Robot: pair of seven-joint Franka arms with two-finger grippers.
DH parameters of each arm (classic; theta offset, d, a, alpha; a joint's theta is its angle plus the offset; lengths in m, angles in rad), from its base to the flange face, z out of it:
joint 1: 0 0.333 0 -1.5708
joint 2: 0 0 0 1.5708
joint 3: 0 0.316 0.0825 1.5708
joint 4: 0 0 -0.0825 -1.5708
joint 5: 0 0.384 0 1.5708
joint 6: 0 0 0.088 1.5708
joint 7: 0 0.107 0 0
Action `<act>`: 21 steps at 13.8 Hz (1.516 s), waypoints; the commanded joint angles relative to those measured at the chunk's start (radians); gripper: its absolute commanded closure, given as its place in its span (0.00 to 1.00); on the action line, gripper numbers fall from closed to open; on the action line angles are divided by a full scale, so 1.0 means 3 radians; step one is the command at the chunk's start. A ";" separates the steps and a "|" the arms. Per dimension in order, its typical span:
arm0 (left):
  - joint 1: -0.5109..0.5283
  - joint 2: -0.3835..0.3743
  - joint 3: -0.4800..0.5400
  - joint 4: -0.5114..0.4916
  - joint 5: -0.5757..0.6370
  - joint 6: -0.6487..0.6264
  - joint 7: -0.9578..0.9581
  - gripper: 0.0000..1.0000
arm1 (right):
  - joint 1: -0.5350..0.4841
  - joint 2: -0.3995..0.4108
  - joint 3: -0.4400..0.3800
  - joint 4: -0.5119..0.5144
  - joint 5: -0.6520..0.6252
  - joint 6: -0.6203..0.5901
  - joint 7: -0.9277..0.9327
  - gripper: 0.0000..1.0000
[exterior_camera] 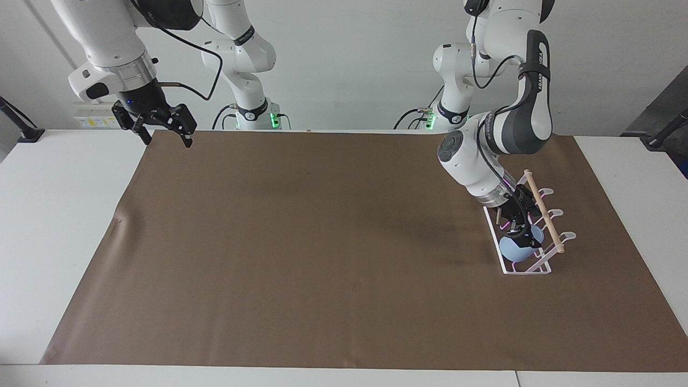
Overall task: Hang cup on cup holder
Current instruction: 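Lower the cup onto a rack hook with the left gripper, then open the left gripper and withdraw it from the cup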
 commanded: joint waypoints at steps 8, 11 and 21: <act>0.0160 -0.0233 0.0045 0.0707 -0.1631 -0.0733 -0.0945 0.00 | -0.0050 -0.0022 0.0040 -0.0082 -0.0075 0.0020 -0.0070 0.00; 0.0288 -0.0453 0.0034 0.0696 -0.2142 -0.0922 -0.1666 0.00 | -0.0050 -0.0022 0.0040 -0.0088 -0.0075 0.0020 -0.0065 0.00; 0.0758 -0.0986 0.0106 0.0717 -0.3487 -0.1547 -0.3744 0.00 | -0.0050 -0.0042 0.0040 -0.0134 -0.0075 0.0036 -0.0075 0.00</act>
